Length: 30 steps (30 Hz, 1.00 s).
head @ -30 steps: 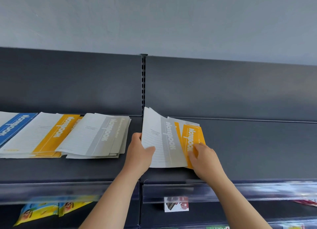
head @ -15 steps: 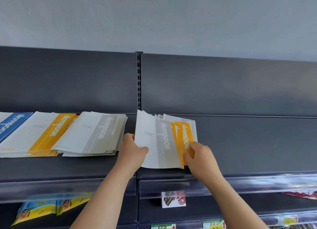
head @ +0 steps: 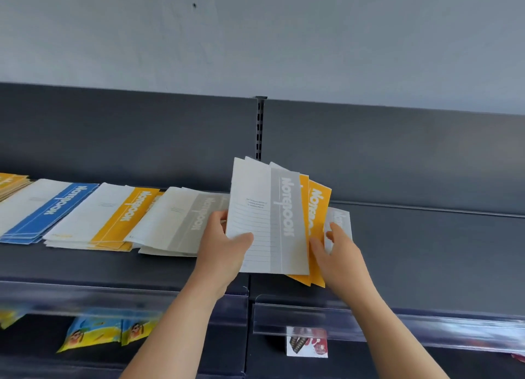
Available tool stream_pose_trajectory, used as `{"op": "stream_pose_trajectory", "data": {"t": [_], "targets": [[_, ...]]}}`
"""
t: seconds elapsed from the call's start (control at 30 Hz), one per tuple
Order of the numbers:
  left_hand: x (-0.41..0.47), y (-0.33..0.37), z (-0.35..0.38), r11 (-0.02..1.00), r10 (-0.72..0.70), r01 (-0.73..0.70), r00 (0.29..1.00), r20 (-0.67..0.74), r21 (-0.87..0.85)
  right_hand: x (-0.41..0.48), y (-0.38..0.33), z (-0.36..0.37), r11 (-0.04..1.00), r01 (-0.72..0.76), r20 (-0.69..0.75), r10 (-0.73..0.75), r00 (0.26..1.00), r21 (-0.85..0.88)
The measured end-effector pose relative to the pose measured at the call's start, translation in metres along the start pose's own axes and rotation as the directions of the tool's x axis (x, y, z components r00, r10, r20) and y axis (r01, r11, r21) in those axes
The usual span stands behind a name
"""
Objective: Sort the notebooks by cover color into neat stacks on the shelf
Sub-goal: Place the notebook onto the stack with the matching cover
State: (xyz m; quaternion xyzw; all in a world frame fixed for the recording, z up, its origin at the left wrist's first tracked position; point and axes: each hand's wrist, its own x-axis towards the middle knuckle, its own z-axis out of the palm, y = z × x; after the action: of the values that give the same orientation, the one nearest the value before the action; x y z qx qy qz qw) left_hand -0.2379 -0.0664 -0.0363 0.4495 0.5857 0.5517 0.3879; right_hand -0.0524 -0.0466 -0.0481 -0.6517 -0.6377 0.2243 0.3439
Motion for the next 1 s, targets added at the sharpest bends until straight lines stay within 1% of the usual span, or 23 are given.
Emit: {"op": "stream_pose_trajectory", "data": {"t": [0.1, 0.2, 0.33, 0.43, 0.5, 0.63, 0.77, 0.87, 1.0], "targets": [[-0.002, 0.003, -0.021, 0.999, 0.013, -0.015, 0.999, -0.037, -0.036, 0.005, -0.014, 0.015, 0.999, 0.035, 0.009, -0.035, 0.999, -0.012], [-0.002, 0.006, -0.048, 0.998, 0.029, -0.034, 0.996, -0.089, -0.059, 0.003, -0.036, 0.030, 0.993, 0.069, 0.037, -0.073, 0.997, 0.101], [0.000, 0.004, -0.091, 0.997, 0.039, -0.049, 0.985, -0.169, -0.056, -0.001, -0.073, 0.051, 0.942, 0.170, 0.031, -0.186, 0.982, 0.291], [0.000, 0.000, -0.129, 0.998, 0.038, -0.050, 0.974, -0.224, -0.044, -0.004, -0.103, 0.076, 0.903, 0.220, 0.046, -0.254, 0.966, 0.369], [0.002, -0.003, -0.159, 0.998, 0.036, -0.046, 0.962, -0.271, -0.033, -0.007, -0.125, 0.098, 0.890, 0.226, 0.074, -0.276, 0.958, 0.397], [0.009, -0.007, -0.219, 0.998, 0.044, -0.030, 0.953, -0.300, 0.050, -0.016, -0.165, 0.143, 0.886, 0.213, 0.108, -0.279, 0.954, 0.411], [0.023, -0.009, -0.278, 0.991, 0.064, -0.025, 0.954, -0.292, 0.134, -0.025, -0.204, 0.188, 0.881, 0.173, 0.139, -0.257, 0.956, 0.440], [0.038, -0.012, -0.317, 0.978, 0.076, -0.021, 0.963, -0.260, 0.207, -0.030, -0.228, 0.217, 0.907, 0.175, 0.129, -0.239, 0.962, 0.382], [0.062, -0.019, -0.352, 0.957, 0.077, -0.025, 0.982, -0.172, 0.288, -0.034, -0.249, 0.247, 0.937, 0.157, 0.102, -0.197, 0.975, 0.313]]}}
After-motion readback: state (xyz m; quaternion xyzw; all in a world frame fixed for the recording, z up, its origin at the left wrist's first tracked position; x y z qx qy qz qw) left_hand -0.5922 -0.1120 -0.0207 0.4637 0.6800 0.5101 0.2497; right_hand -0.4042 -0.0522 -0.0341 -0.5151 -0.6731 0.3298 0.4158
